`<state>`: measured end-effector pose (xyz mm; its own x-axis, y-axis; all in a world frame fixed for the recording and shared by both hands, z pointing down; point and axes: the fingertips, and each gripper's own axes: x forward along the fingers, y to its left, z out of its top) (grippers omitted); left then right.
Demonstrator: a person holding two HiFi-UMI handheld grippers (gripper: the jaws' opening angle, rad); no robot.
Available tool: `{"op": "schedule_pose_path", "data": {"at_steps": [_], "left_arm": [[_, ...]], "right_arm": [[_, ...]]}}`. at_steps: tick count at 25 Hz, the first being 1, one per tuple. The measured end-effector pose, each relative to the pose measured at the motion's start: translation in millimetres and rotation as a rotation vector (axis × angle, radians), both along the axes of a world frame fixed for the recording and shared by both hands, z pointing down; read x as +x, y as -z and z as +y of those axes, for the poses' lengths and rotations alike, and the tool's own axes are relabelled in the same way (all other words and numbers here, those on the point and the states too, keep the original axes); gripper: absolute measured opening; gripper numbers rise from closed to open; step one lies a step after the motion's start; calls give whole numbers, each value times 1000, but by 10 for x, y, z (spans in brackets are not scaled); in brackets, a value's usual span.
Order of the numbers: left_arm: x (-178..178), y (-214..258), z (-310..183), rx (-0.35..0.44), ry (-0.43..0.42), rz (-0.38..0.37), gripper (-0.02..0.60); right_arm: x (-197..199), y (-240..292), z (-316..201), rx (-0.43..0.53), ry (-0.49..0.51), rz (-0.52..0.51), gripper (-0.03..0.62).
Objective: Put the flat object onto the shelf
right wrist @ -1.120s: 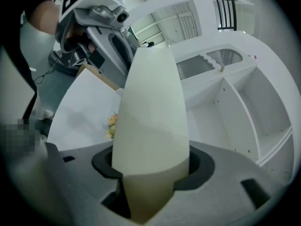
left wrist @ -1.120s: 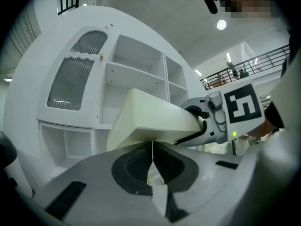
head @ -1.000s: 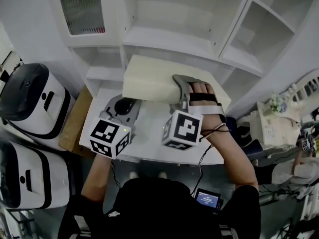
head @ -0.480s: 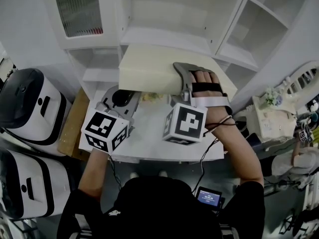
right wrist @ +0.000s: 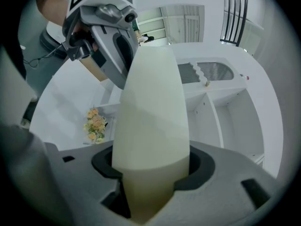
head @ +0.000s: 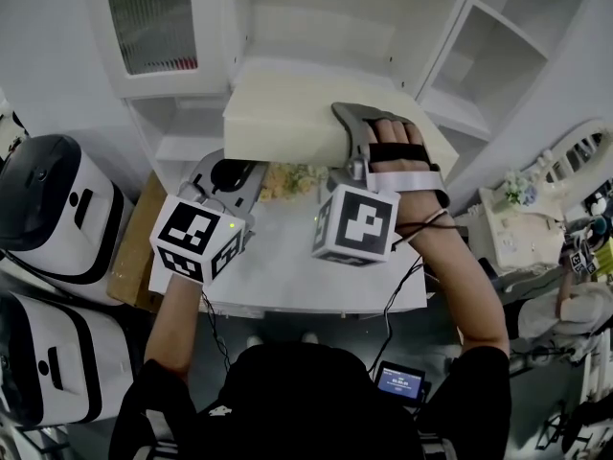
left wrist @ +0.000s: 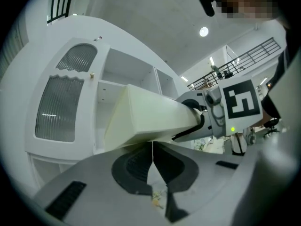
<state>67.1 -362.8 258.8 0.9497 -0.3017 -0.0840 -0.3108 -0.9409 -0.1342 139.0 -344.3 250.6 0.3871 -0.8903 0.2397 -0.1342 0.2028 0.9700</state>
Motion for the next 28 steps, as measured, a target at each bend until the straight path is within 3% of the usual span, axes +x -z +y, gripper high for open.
{"op": "schedule_pose_path", "data": {"at_steps": [11, 28], "left_arm": [[150, 29, -198, -20, 2, 21, 8], [318, -189, -561, -58, 17, -18, 8]], "right_arm": [[154, 83, -200, 28, -7, 58, 265], [325, -128, -560, 10, -15, 58, 273]]}}
